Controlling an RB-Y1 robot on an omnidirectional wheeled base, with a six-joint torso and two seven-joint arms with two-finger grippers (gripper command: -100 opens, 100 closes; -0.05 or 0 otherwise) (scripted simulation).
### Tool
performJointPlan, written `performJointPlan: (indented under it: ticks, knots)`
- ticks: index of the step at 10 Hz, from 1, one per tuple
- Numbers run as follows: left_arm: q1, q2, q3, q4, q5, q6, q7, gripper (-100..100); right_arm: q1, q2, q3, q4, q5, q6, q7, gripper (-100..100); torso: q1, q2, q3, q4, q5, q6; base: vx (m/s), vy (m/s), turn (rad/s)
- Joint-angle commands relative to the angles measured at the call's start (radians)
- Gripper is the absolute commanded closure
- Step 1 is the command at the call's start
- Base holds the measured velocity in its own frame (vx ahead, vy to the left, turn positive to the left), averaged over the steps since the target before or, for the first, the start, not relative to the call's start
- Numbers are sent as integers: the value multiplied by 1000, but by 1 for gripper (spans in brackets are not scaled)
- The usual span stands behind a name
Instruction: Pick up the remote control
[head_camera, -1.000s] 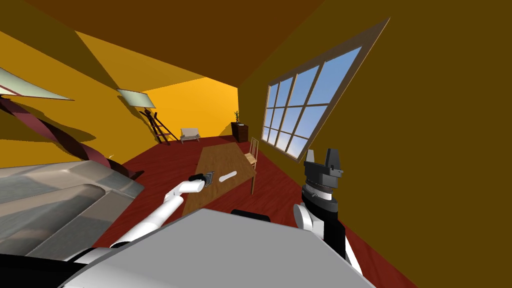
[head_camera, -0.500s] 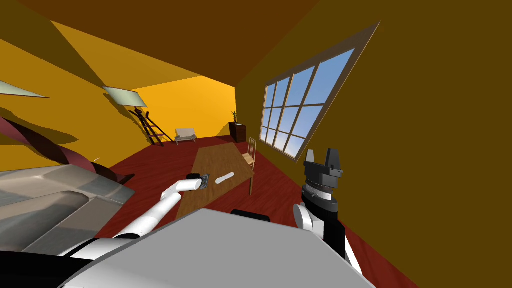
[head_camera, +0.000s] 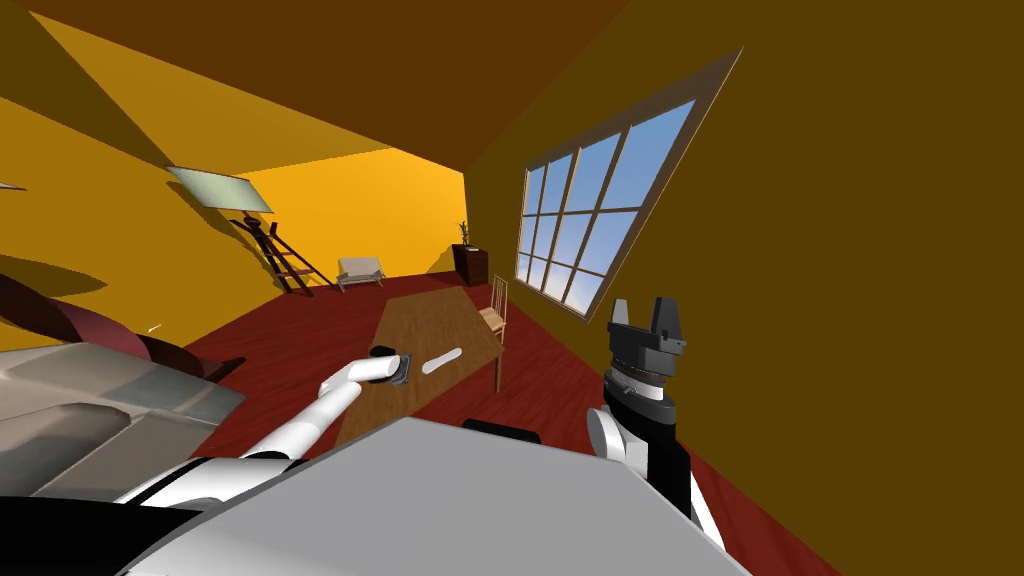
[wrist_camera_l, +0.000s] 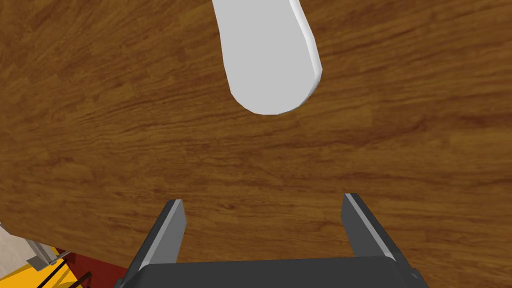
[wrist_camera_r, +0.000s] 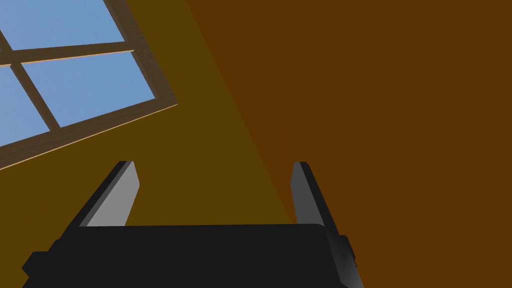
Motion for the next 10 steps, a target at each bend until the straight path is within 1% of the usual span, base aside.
performJointPlan:
  ticks: [1,2,4,5,6,7,8,10]
  knots:
    - [-22,10,9,50,16,39,21,-100,0,0,0,0,0,0,0,0,0,0,0,0,0,0,51,-29,-99]
    - [-22,10,9,57,16,39,21,-100,0,0,0,0,0,0,0,0,0,-1,0,0,0,0,46,-17,-44]
    - [-55,26,26,126,38,103,62,-100,0,0,0,0,0,0,0,0,0,0,0,0,0,0,63,-33,-120]
    - [-55,26,26,137,38,106,62,-100,0,0,0,0,0,0,0,0,-1,-2,-1,0,0,0,71,-35,-54]
    - [-70,32,34,173,48,136,82,-100,0,0,0,0,0,0,0,0,0,-2,-1,0,0,0,63,-31,-70]
    - [-84,38,41,198,56,163,101,-100,0,0,0,0,0,0,0,0,0,-1,-1,0,0,0,75,-31,-182]
    - [-84,38,41,207,56,163,101,-100,0,0,0,0,0,0,0,0,0,-2,-1,0,0,1,59,-28,-60]
    - [-109,45,56,266,70,210,138,-100,0,0,0,0,0,0,0,0,-1,-1,-1,0,0,0,79,-38,-119]
